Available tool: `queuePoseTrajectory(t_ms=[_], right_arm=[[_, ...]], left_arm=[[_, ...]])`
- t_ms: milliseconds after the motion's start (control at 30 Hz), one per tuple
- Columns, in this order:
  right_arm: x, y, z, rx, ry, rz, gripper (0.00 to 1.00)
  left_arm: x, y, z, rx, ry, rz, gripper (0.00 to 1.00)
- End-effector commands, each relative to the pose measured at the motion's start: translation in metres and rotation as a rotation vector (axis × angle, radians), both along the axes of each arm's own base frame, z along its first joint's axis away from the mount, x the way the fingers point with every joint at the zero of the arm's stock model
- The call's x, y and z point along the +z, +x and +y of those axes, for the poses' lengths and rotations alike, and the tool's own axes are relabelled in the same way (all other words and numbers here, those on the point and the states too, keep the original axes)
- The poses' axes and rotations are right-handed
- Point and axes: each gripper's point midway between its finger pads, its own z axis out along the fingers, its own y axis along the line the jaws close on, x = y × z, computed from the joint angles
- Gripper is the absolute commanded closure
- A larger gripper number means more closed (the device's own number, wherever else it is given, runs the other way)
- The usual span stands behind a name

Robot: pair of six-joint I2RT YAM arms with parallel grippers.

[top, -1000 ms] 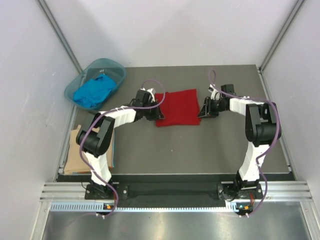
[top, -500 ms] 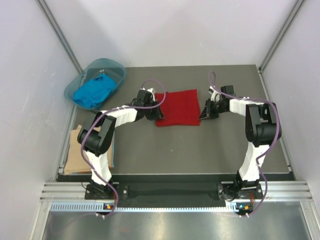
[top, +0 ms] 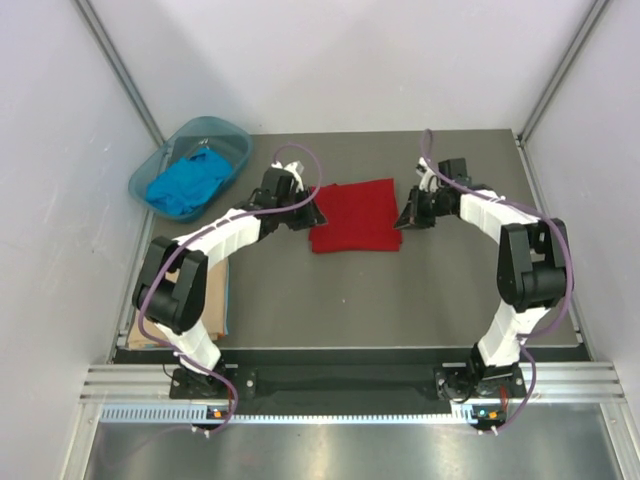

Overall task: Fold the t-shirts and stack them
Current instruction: Fold the tshirt

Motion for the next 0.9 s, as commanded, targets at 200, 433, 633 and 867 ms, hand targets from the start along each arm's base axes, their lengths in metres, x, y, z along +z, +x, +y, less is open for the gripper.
queuePoseTrajectory(t_ms=[200, 433, 633, 867], right_arm=[[0.074, -0.005, 0.142, 0.284, 0.300, -0.117, 1.00], [-0.007, -0.006, 0.150, 0.319, 0.324, 0.059, 1.00], [-0.061, -0.005, 0.122, 0.272, 0.260, 0.155, 1.00], [-0.011, -0.007, 0.107, 0.283, 0.281, 0.066, 1.00]], left_arm=[[-0.069, -0.016, 0.010, 0.042, 0.028, 0.114, 0.73], [-0.096, -0.016, 0.023, 0.107, 0.093, 0.155, 0.74], [-0.109, -0.020, 0.035, 0.150, 0.151, 0.191, 0.74], [-0.068, -0.014, 0.032, 0.159, 0.119, 0.156, 0.68]])
